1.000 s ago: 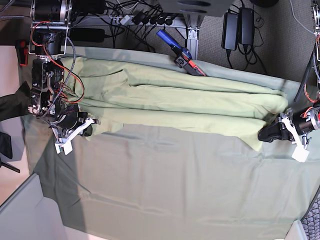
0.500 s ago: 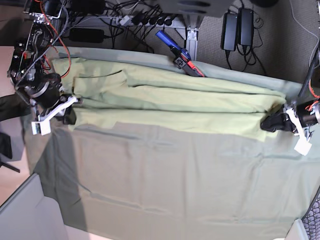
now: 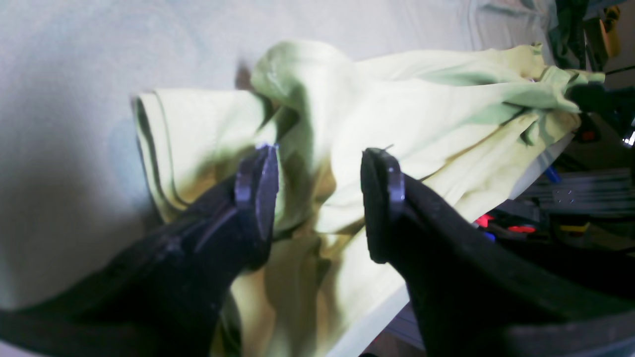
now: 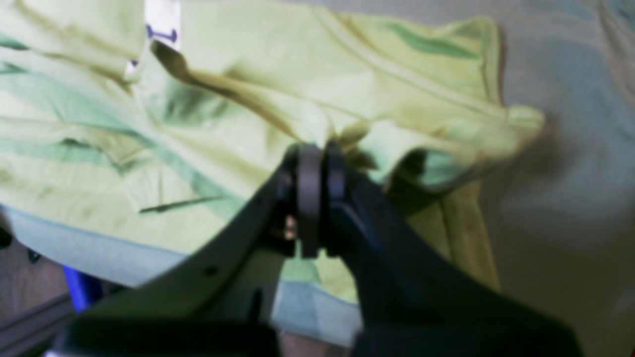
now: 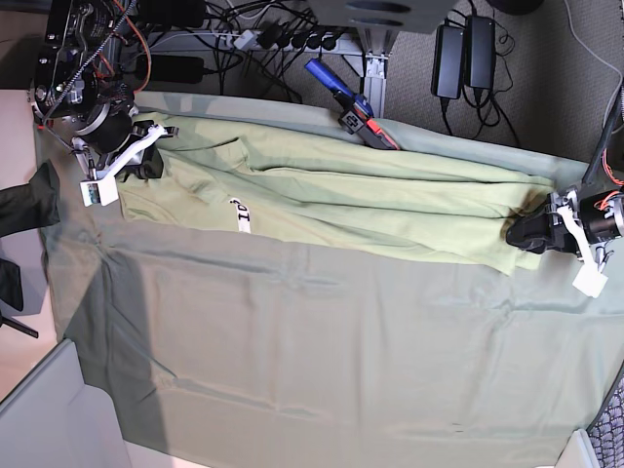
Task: Fold the T-shirt properly
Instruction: 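Grasp the folded strip ends with both grippers and straighten it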
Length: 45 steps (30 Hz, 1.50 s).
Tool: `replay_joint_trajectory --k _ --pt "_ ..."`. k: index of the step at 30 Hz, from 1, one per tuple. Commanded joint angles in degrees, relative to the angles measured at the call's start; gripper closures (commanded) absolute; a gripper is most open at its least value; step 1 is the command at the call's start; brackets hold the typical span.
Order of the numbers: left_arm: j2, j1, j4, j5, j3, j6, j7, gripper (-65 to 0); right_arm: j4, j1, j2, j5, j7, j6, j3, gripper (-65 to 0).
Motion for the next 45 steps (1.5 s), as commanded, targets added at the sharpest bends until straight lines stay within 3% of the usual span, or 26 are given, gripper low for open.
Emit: replay_joint_trajectory --k 1,3,4,5,9,14,23,34,39,41,44,45 --pt "-1.1 -0.9 1.0 -1.1 -0.5 -0.9 -1.5 -31.4 1.0 0.3 0.9 0.2 1.1 2.6 0.6 -8.5" --pt "-1.1 -0.9 1.0 -0.3 -0.5 -0.9 -1.7 -36.6 1.0 0.3 0.9 0.0 1.1 2.6 0.6 -32.2" --pt "-1.1 -0.9 1.0 0.8 -0.6 -0.9 -2.6 -38.6 1.0 0.3 0.9 -0.3 1.1 2.6 0.6 -39.9" --pt "-1.1 -0.9 1.0 2.2 -0.7 -0.9 -3.4 -39.5 1.0 0.3 0.9 -0.3 1.1 2.6 0.6 -43.4" --pt "-1.1 -0.9 1.0 6.8 -5.1 -0.9 -7.8 -39.5 1.5 0.3 0.9 -0.3 1.6 2.6 0.6 -43.4" --pt "-1.1 -0.7 1.0 5.4 -13.0 -0.9 -5.4 -39.5 3.1 0.3 0.9 -0.4 2.5 2.6 0.6 -43.4" --pt "1.8 5.2 1.0 0.8 -12.9 -0.9 -4.0 -39.5 3.1 0.3 -0.9 -0.7 3.7 2.6 0.6 -43.4" --pt "9.3 5.7 0.6 3.1 -12.9 -0.9 -4.7 -39.5 3.1 0.3 -2.7 -0.7 3.4 2.6 0.6 -43.4" --pt "11.3 5.7 0.6 4.6 -12.9 -0.9 -8.0 -39.2 3.2 0.3 -2.7 -0.7 3.4 2.6 0.6 -43.4" --pt "11.6 5.7 0.6 4.6 -12.9 -0.9 -8.6 -33.4 3.2 0.3 -2.7 -0.7 3.4 2.6 0.6 -43.4" --pt "11.8 5.7 0.6 6.0 -12.9 -0.9 -10.0 -6.3 3.3 0.3 -2.7 -0.7 3.4 2.6 0.6 -43.4" --pt "11.9 5.7 0.6 7.3 -12.9 -0.9 -10.9 0.0 3.3 0.3 -2.7 -0.7 3.4 2.6 0.6 -43.4"
